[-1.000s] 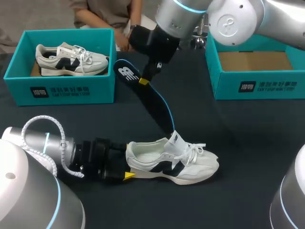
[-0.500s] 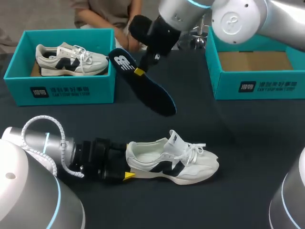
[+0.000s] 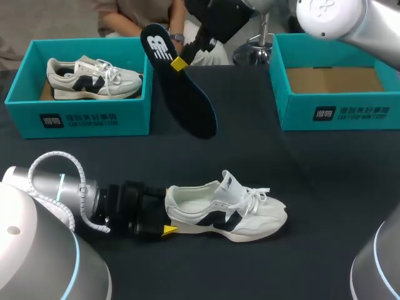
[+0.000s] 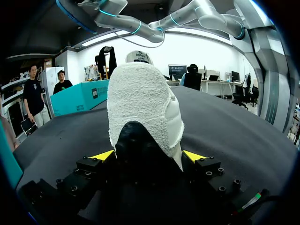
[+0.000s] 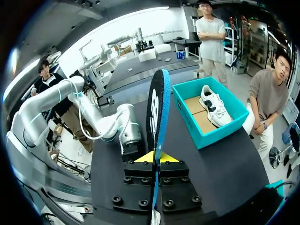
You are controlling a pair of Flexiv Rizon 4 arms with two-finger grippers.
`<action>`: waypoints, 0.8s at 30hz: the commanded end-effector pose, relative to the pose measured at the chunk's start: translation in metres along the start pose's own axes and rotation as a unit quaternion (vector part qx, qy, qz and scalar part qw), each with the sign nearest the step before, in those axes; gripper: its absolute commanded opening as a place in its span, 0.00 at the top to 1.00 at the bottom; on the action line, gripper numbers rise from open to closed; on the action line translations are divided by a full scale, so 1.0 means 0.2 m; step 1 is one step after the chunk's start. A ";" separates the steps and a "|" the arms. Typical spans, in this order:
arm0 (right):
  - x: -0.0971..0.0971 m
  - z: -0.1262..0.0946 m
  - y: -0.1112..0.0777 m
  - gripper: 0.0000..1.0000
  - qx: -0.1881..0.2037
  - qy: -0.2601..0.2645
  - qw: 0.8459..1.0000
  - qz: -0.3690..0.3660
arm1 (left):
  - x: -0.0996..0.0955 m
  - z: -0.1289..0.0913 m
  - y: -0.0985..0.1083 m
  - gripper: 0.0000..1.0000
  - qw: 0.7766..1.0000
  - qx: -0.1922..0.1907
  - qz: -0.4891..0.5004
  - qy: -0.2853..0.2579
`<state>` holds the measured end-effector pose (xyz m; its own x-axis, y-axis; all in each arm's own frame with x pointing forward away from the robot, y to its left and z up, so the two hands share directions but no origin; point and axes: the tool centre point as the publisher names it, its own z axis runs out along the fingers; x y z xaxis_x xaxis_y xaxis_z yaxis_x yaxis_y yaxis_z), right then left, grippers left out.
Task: Take the shoe out of the shoebox, open the shoe tongue, remove and reinsert the insole, then place the shoe into the shoebox
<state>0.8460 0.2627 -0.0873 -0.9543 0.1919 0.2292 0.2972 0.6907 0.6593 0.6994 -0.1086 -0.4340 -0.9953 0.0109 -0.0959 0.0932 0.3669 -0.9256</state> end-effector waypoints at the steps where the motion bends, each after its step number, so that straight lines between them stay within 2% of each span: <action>1: -0.02 -0.04 -0.05 1.00 -0.035 0.020 0.999 0.003 | 0.00 0.01 0.01 1.00 1.000 -0.001 0.000 -0.001; 3: -0.02 -0.05 -0.05 1.00 -0.054 0.038 0.998 -0.007 | 0.00 0.01 0.01 1.00 1.000 -0.001 0.000 -0.001; 23: -0.03 -0.06 -0.03 1.00 -0.052 0.029 0.998 -0.017 | 0.00 0.01 0.01 1.00 1.000 -0.001 0.000 -0.001; 24: -0.03 -0.07 -0.03 1.00 -0.064 0.034 0.997 -0.004 | 0.00 0.01 0.01 1.00 1.000 -0.001 0.000 -0.001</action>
<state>0.8501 0.2489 -0.0838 -0.9604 0.1256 0.2488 0.2719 0.6178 0.7378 0.6994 -0.1086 -0.4340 -0.9953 0.0109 -0.0959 0.0932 0.3670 -0.9255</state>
